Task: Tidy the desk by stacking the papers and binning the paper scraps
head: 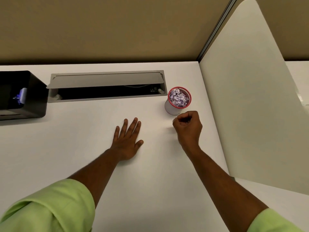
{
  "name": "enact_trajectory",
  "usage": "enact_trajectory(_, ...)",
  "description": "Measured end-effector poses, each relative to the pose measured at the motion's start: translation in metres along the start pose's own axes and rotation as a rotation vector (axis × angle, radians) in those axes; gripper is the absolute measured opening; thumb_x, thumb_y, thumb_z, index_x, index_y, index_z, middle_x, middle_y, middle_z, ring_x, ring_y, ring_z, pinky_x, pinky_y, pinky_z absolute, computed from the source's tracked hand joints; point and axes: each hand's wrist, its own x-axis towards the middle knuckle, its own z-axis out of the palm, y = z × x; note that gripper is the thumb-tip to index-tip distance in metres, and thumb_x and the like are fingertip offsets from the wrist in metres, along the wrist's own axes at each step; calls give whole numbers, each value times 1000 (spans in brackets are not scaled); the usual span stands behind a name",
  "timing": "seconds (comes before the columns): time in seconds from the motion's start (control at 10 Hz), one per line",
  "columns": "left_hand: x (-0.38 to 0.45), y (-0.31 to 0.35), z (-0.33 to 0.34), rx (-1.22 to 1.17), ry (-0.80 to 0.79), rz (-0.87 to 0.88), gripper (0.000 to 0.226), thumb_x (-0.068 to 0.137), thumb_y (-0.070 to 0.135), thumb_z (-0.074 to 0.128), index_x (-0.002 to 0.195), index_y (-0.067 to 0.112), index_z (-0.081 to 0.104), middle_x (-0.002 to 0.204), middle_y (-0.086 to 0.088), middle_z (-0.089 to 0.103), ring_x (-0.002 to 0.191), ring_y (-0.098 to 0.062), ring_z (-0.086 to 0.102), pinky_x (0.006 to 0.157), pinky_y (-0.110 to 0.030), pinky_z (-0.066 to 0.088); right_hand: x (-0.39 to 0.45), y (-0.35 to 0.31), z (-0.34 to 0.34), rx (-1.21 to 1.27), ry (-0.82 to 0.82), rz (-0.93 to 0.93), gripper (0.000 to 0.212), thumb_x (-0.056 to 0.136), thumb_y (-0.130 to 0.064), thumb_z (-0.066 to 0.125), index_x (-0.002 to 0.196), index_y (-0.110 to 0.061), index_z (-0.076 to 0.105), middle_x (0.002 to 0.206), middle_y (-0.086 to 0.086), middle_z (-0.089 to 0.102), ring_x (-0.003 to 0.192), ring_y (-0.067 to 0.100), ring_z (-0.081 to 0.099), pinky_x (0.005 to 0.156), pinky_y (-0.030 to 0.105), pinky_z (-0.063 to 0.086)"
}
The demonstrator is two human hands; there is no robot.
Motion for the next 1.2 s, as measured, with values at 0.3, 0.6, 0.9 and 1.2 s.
enact_trajectory(0.3,-1,1,-1,-7,-1,-12,72,101,54,20,149,30,-27,154,12,-39,139,-19,-40,115,-46,-17,48,-46,3,55,135,-156,26,76,4,72,89,-13,58,86,4,67,80,15,67,71,17,54)
enact_trajectory(0.6,-2,0,-1,-30,0,-11,71,101,54,20,150,31,-27,153,13,-39,139,-19,-40,115,-45,-18,83,-48,3,-252,11,-210,22,86,-1,69,92,-19,57,89,-9,67,80,8,71,67,22,58)
enact_trajectory(0.9,-1,0,-4,-30,-32,-11,72,101,53,22,148,32,-29,151,14,-41,138,-19,-41,115,-45,-18,71,-49,-1,-363,43,-190,13,84,-15,73,91,-24,69,92,-10,74,85,10,70,72,26,59)
enact_trajectory(1.2,-17,-16,-8,-74,8,108,80,100,47,40,154,29,-16,158,12,-30,147,-19,-26,122,-43,-5,30,-37,-4,-526,54,-290,13,90,-34,72,102,-29,75,99,-1,75,94,18,67,76,30,51)
